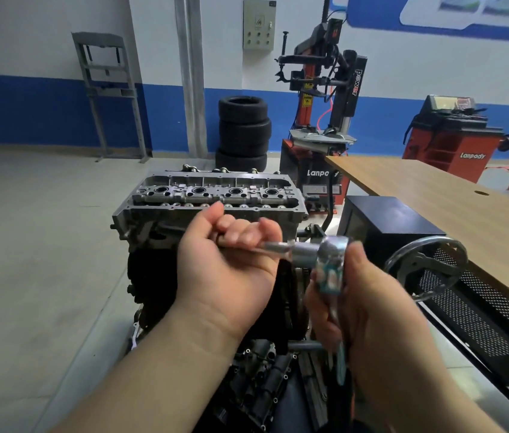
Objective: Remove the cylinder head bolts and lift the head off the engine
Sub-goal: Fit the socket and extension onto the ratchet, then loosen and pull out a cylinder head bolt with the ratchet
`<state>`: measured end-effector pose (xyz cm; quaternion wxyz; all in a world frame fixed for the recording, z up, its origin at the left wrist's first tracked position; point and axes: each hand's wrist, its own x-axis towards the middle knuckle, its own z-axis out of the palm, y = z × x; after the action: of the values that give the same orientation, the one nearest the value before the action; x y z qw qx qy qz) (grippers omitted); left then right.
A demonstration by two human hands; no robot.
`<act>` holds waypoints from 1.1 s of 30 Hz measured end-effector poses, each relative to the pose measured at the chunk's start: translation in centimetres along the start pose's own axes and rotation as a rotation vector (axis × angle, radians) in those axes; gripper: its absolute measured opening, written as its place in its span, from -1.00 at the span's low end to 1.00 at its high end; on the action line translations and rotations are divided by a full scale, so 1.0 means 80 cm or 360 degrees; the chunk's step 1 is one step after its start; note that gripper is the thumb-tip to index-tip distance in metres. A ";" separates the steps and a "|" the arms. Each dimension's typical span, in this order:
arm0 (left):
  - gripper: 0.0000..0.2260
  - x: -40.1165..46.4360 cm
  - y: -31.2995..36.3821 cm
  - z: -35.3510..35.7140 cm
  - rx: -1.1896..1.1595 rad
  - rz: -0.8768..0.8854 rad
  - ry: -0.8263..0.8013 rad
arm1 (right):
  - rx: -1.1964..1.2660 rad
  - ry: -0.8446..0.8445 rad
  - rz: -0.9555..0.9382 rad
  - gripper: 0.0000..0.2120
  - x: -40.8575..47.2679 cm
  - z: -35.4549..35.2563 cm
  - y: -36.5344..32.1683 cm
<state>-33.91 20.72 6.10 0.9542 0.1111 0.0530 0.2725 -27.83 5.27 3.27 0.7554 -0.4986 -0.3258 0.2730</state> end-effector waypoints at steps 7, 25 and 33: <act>-0.45 0.070 0.057 0.012 0.2031 -0.0570 -0.0086 | -0.1040 0.0181 -0.0243 -0.72 0.104 -0.033 -0.120; -0.66 0.205 0.073 -0.096 0.4137 0.1369 -0.0370 | -0.2191 0.0150 -0.0170 -0.62 0.298 -0.058 -0.188; -0.57 0.204 0.061 -0.107 0.3996 0.1486 -0.0201 | -0.2552 0.0118 -0.0210 -0.49 0.314 -0.042 -0.188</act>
<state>-23.97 34.97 -1.67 0.0262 0.9257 0.1790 0.3321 -7.89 16.56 21.82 0.1924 -0.8776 -0.4261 -0.1059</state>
